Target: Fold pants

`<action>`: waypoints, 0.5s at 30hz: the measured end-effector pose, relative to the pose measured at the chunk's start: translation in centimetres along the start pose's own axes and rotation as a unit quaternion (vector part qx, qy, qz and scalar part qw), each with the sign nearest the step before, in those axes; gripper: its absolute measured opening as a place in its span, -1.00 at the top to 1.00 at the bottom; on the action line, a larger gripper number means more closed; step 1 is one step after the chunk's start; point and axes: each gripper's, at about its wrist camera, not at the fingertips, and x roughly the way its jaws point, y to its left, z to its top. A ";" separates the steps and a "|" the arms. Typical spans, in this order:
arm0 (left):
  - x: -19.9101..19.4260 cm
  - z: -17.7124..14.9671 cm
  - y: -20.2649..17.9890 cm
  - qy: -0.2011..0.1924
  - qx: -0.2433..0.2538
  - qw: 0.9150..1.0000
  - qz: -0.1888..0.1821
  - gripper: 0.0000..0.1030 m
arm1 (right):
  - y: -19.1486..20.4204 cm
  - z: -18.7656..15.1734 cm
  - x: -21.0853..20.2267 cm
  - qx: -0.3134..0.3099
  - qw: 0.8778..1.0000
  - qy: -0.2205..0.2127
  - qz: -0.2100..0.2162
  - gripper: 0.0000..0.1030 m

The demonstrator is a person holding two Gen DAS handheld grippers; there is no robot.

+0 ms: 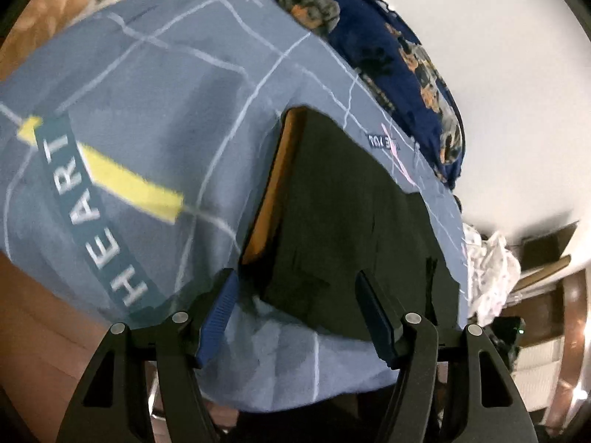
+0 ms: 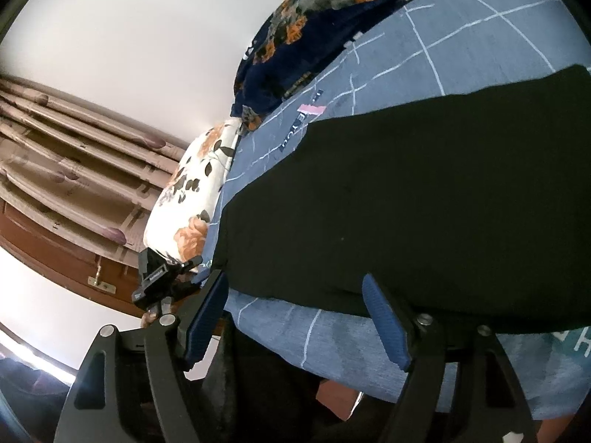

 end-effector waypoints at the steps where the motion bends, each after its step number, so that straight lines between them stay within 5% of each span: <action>1: 0.3 -0.2 0.0 0.006 0.001 1.000 -0.005 -0.27 | 0.0 0.0 0.1 0.000 1.000 0.001 -0.001 -0.44; 6: 2.7 -0.1 -0.9 0.040 0.031 0.999 -0.008 -0.27 | 0.1 0.1 0.1 -0.001 1.000 -0.001 0.000 -0.44; 13: 3.2 1.1 -1.6 0.017 0.032 0.999 -0.030 -0.25 | 0.4 -0.1 -0.1 -0.003 1.000 -0.005 0.002 -0.47; 14: 2.8 0.9 -2.2 0.006 0.053 0.998 -0.026 -0.18 | 0.5 -0.2 -0.1 -0.004 1.000 -0.006 0.002 -0.48; 15: 2.2 0.6 -3.2 -0.008 0.086 0.996 -0.014 0.12 | 0.4 -0.2 0.0 -0.004 1.000 -0.006 0.001 -0.50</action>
